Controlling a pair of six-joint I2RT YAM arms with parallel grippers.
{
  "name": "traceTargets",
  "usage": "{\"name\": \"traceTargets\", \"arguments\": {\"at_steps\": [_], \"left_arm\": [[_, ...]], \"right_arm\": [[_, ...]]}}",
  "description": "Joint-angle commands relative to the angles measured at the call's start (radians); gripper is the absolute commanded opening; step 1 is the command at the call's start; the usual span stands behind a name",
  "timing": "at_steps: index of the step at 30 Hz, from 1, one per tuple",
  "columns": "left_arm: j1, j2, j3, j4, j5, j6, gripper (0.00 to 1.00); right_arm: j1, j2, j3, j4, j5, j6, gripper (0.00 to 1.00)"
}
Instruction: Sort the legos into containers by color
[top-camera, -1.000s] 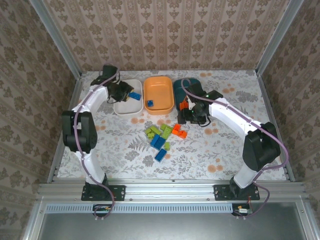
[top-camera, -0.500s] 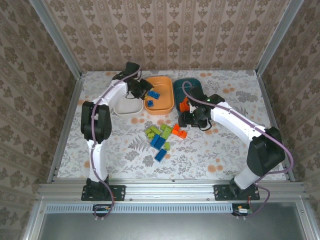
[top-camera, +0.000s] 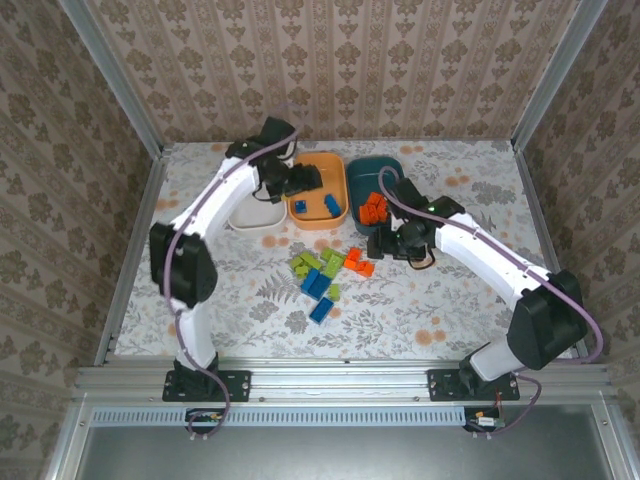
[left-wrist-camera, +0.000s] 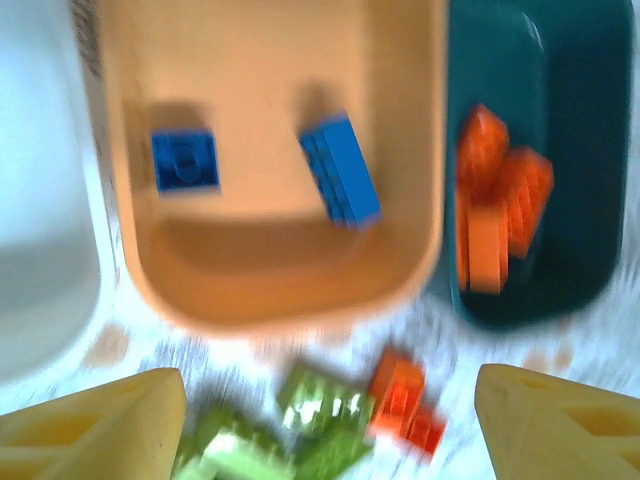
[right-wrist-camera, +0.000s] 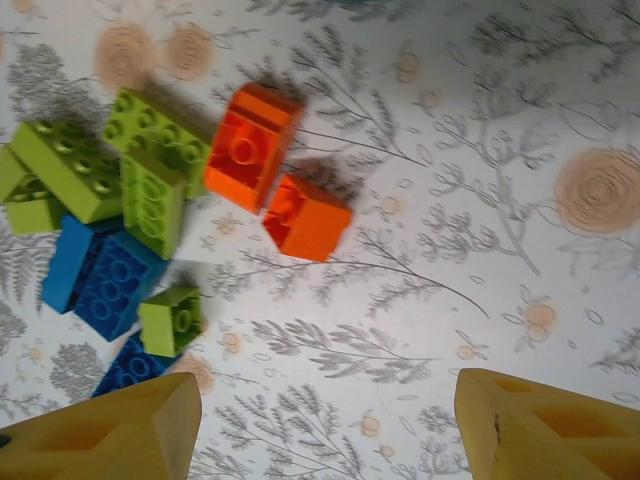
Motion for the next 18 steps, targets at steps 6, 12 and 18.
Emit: {"name": "traceTargets", "arguments": {"at_steps": [6, 12, 18], "left_arm": [[-0.316, -0.278, -0.441, -0.140, -0.108, 0.262, 0.68], [-0.469, -0.241, -0.547, -0.094, -0.182, 0.230, 0.67], [-0.471, -0.172, -0.542, -0.065, -0.144, 0.236, 0.66]], "right_arm": [[-0.054, -0.049, -0.080, 0.028, -0.096, 0.023, 0.69], [-0.069, -0.026, -0.086, 0.051, -0.131, 0.014, 0.69], [-0.077, -0.043, -0.088, 0.032, -0.146, 0.055, 0.69]]}}
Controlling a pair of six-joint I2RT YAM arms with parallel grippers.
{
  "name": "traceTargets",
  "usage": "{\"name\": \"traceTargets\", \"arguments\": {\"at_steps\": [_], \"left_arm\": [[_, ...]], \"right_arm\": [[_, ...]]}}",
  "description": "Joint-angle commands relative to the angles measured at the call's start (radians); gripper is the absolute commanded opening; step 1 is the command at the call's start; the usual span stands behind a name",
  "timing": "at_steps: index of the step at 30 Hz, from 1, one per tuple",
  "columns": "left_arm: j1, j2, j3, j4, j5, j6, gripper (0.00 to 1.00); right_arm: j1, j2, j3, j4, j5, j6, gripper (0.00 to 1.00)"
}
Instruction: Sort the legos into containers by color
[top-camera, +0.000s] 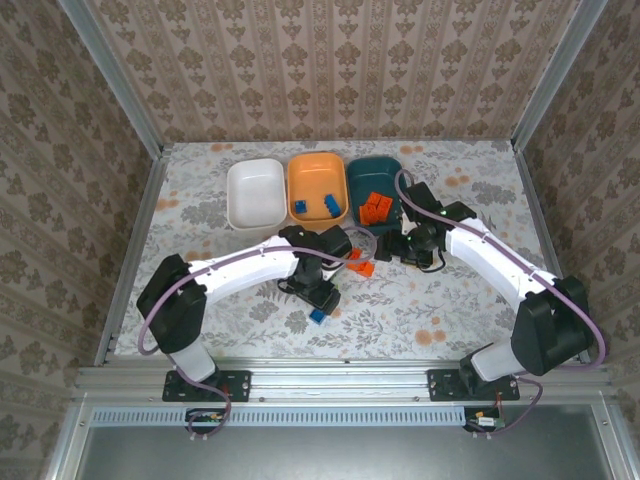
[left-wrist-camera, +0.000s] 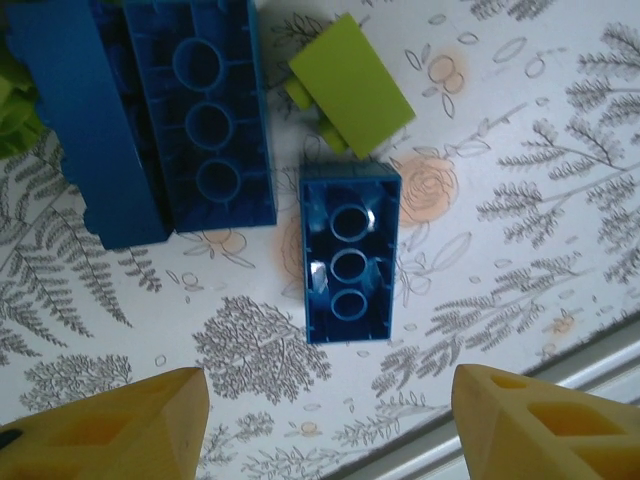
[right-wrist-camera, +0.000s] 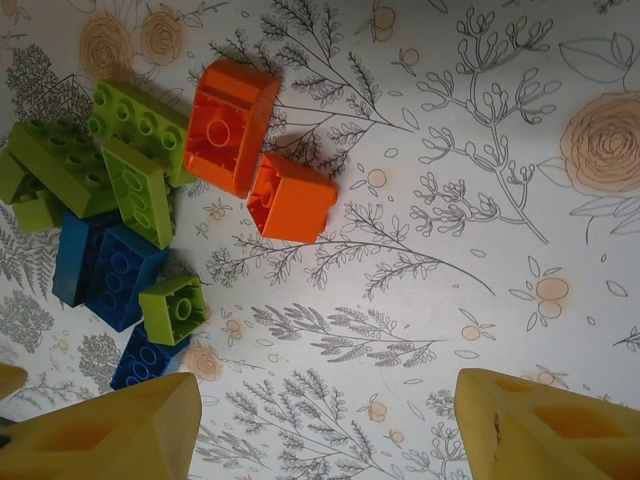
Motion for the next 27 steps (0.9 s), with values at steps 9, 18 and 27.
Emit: {"name": "traceTargets", "arguments": {"at_steps": [9, 18, 27], "left_arm": [[0.011, 0.071, -0.037, 0.080, 0.056, 0.060, 0.64], [0.038, 0.108, -0.072, 0.111, 0.059, 0.134, 0.60], [0.019, 0.134, -0.123, 0.187, 0.073, 0.132, 0.57]], "right_arm": [[-0.013, -0.012, 0.034, -0.068, 0.018, 0.061, 0.69], [-0.012, -0.047, 0.004, -0.044, 0.051, 0.159, 0.69], [-0.013, -0.152, -0.042, -0.055, 0.094, 0.208, 0.69]]}}
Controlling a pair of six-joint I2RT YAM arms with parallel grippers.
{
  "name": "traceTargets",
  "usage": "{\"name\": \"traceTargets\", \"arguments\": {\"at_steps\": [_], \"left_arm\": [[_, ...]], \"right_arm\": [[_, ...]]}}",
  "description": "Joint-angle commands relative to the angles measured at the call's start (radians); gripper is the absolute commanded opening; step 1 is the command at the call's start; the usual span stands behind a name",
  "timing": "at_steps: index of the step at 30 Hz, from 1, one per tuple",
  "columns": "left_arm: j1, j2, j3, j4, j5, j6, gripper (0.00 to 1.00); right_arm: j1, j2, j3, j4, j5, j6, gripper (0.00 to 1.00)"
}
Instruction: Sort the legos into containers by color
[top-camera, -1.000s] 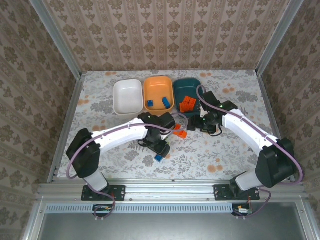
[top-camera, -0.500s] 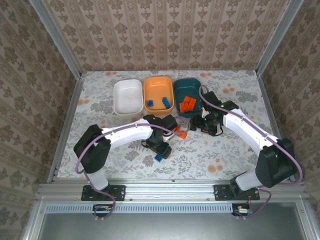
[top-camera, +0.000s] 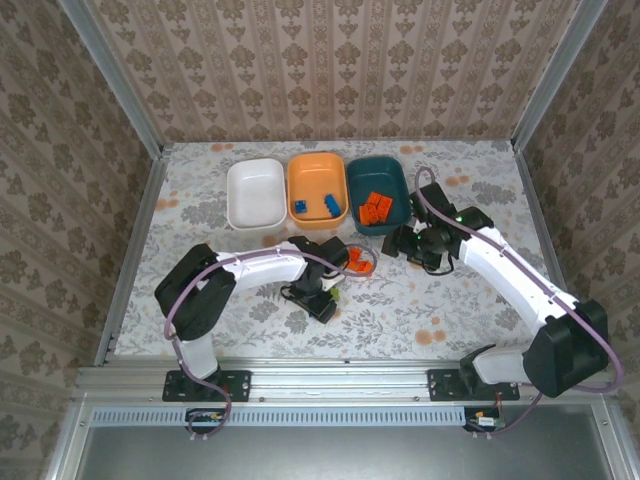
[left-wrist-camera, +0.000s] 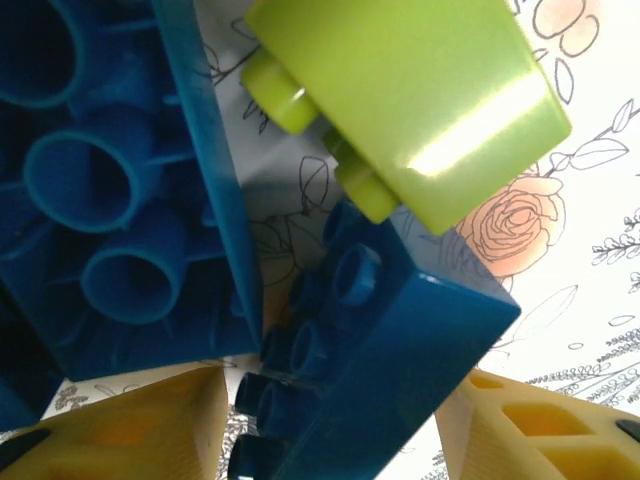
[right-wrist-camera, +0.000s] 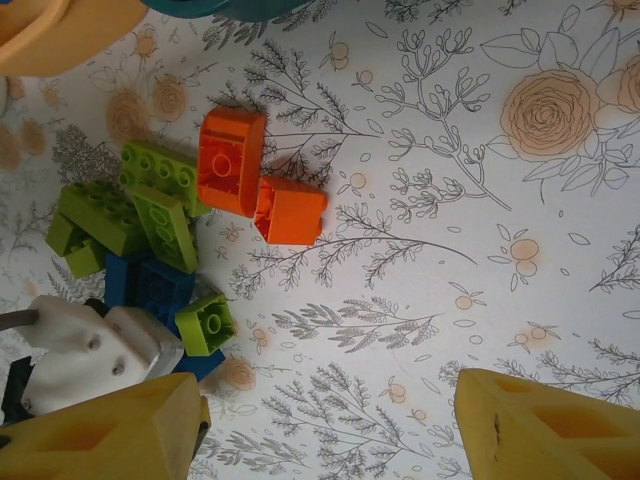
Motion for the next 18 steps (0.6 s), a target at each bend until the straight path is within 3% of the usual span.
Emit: {"name": "traceTargets", "arguments": {"at_steps": [1, 4, 14, 18], "left_arm": [[-0.019, 0.030, 0.001, 0.025, 0.009, 0.017, 0.57], [-0.024, 0.059, 0.015, 0.024, -0.007, -0.004, 0.52], [-0.050, 0.075, 0.126, -0.103, -0.041, -0.054, 0.20], [-0.068, -0.004, 0.157, -0.189, -0.041, -0.046, 0.16]], "right_arm": [[-0.004, -0.027, -0.032, -0.024, 0.036, 0.035, 0.69], [-0.007, -0.027, -0.040, -0.005, 0.022, 0.013, 0.69], [-0.046, 0.051, 0.036, 0.020, -0.107, -0.089, 0.69], [-0.065, 0.050, 0.038, 0.039, -0.127, -0.095, 0.70]]}}
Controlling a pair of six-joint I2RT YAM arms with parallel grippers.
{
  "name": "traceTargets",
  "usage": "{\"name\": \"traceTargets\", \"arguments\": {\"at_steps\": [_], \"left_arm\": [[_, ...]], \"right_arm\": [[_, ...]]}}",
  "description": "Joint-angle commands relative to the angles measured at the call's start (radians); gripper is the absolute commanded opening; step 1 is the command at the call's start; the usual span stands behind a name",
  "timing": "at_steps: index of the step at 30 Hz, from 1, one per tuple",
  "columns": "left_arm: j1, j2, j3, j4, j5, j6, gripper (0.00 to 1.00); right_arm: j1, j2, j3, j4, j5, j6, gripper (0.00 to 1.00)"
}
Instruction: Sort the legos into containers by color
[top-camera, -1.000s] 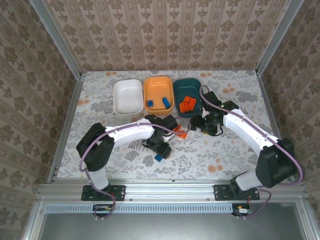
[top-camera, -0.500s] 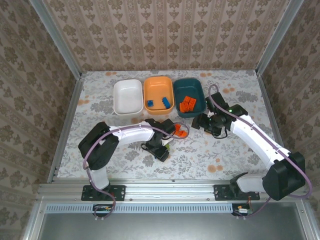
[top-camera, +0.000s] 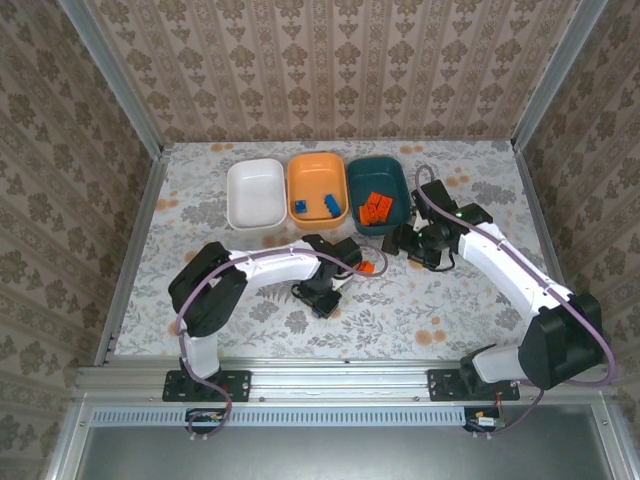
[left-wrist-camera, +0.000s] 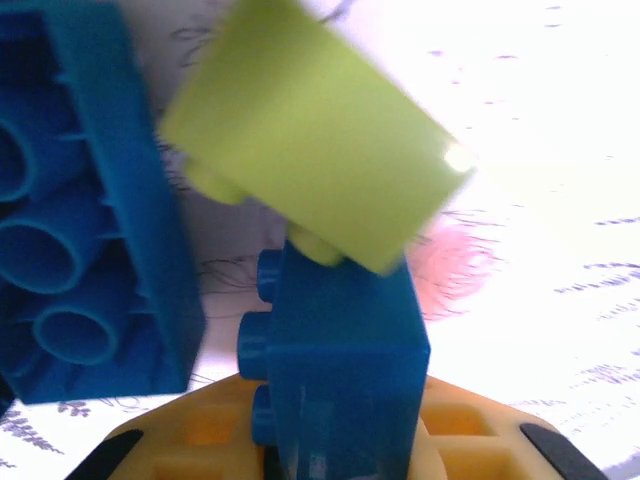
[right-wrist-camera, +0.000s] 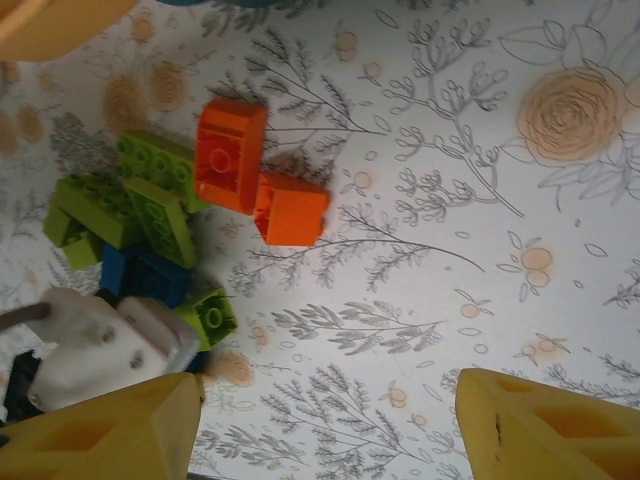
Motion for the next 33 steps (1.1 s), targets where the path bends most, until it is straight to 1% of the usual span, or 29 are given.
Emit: {"name": "traceTargets", "arguments": {"at_steps": [1, 3, 4, 7, 9, 11, 13, 17, 20, 23, 24, 26, 30, 33], "left_arm": [[-0.012, -0.092, 0.048, -0.125, 0.007, -0.003, 0.14], [0.008, -0.156, 0.060, -0.164, 0.012, -0.011, 0.13], [0.032, -0.189, 0.067, -0.179, 0.020, -0.021, 0.13], [0.158, -0.264, 0.111, -0.187, 0.080, -0.066, 0.13], [0.251, -0.277, 0.162, -0.166, 0.111, -0.097, 0.13], [0.336, -0.239, 0.247, -0.133, 0.126, -0.115, 0.13], [0.398, -0.162, 0.362, -0.120, 0.117, -0.127, 0.13], [0.477, 0.037, 0.621, -0.121, 0.075, -0.138, 0.13], [0.508, 0.202, 0.822, -0.165, 0.050, -0.130, 0.13], [0.513, 0.367, 1.027, -0.250, 0.015, -0.094, 0.13], [0.513, 0.415, 1.086, -0.275, 0.009, -0.089, 0.13], [0.513, 0.510, 1.193, -0.321, -0.008, -0.077, 0.13], [0.516, 0.609, 1.269, -0.339, -0.025, -0.070, 0.13], [0.517, 0.644, 1.283, -0.333, -0.005, -0.067, 0.13]], "right_arm": [[-0.022, 0.005, 0.031, 0.016, -0.049, -0.029, 0.70], [-0.035, 0.013, 0.032, 0.013, -0.057, -0.044, 0.69], [-0.041, 0.018, 0.032, 0.010, -0.059, -0.053, 0.70], [-0.055, 0.021, 0.028, 0.005, -0.066, -0.072, 0.69], [-0.061, 0.021, 0.023, 0.007, -0.067, -0.078, 0.69], [-0.065, 0.021, 0.024, 0.009, -0.073, -0.082, 0.70], [-0.065, 0.051, 0.022, 0.017, -0.088, -0.077, 0.69], [-0.061, 0.048, 0.004, 0.044, -0.112, -0.048, 0.69], [-0.060, 0.038, -0.007, 0.047, -0.116, -0.035, 0.69], [-0.056, 0.034, -0.011, 0.034, -0.107, -0.033, 0.69], [-0.055, -0.002, -0.012, 0.030, -0.102, -0.033, 0.69], [-0.051, -0.018, -0.018, 0.024, -0.094, -0.032, 0.69], [-0.042, -0.027, -0.017, 0.008, -0.090, -0.034, 0.69], [-0.032, -0.034, -0.014, -0.007, -0.072, -0.040, 0.69]]}}
